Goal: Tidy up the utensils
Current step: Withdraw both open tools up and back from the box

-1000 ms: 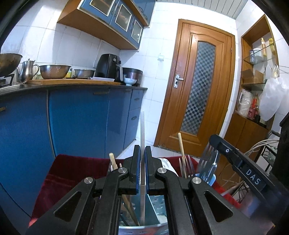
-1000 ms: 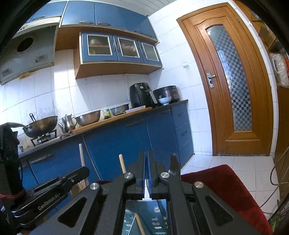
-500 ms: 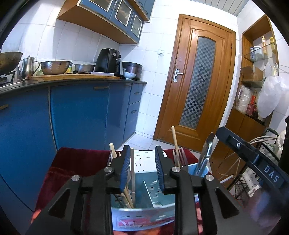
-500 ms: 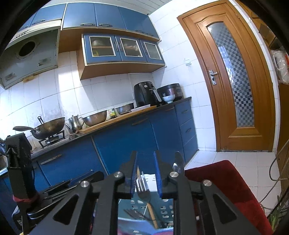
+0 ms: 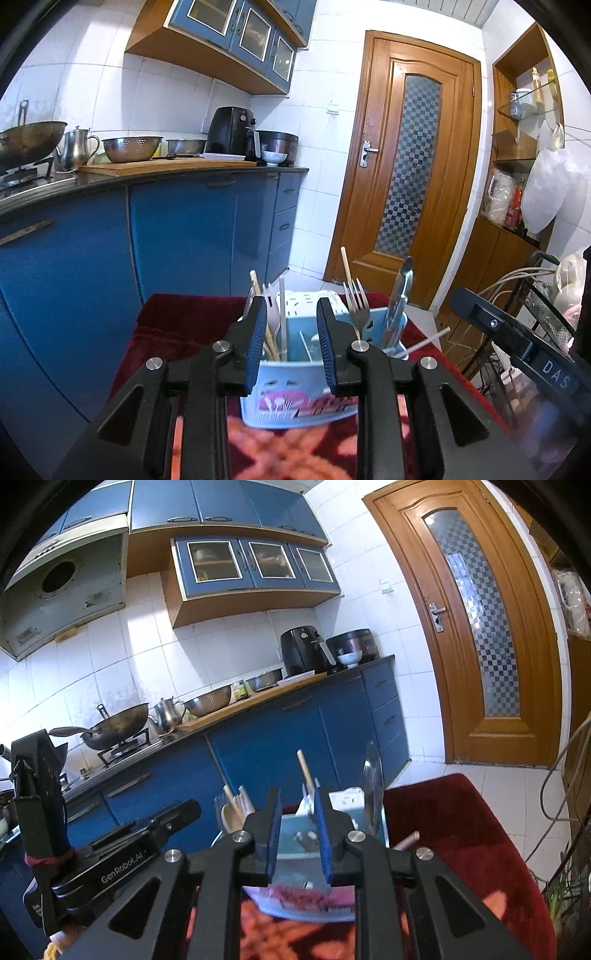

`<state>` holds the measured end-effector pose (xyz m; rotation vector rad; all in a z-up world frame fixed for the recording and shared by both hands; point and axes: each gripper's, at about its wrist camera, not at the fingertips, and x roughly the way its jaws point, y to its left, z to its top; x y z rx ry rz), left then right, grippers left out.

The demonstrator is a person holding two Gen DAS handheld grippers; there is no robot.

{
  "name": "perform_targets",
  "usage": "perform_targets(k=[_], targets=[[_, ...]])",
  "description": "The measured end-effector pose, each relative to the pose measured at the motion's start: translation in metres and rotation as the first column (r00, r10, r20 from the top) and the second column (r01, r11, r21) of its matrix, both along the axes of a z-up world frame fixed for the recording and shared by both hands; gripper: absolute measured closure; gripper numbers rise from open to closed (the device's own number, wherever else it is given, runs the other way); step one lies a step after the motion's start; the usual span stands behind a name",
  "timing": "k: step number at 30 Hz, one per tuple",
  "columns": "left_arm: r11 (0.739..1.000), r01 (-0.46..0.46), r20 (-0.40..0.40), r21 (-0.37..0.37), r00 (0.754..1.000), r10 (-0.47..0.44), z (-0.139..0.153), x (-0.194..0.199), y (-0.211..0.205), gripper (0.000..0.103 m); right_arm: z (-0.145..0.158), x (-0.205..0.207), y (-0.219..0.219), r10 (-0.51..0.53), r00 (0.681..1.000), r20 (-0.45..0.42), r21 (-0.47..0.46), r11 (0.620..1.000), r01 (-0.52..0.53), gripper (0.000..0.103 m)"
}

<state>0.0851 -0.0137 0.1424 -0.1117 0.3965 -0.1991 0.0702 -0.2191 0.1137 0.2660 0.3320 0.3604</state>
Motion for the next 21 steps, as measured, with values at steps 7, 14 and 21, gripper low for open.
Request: perform_targets(k=[7,14,21], targets=[[1.000,0.007,-0.015,0.003,1.000,-0.007,-0.007,-0.034,0.004,0.076,-0.014,-0.030,0.003,0.003,0.999,-0.034,-0.043,0.999,-0.005,0.078],[1.000,-0.007,-0.036,0.000,0.999,0.007,-0.031,-0.053,0.004,0.073,-0.040,-0.045,0.001,-0.014,0.997,-0.073,-0.066,0.998,0.010,0.072],[1.000,-0.022,-0.087,0.012,0.996,0.023,-0.064,-0.049,0.001,0.073,-0.070,-0.043,-0.004,-0.036,0.990,-0.135,-0.078,0.997,0.026,0.068]])
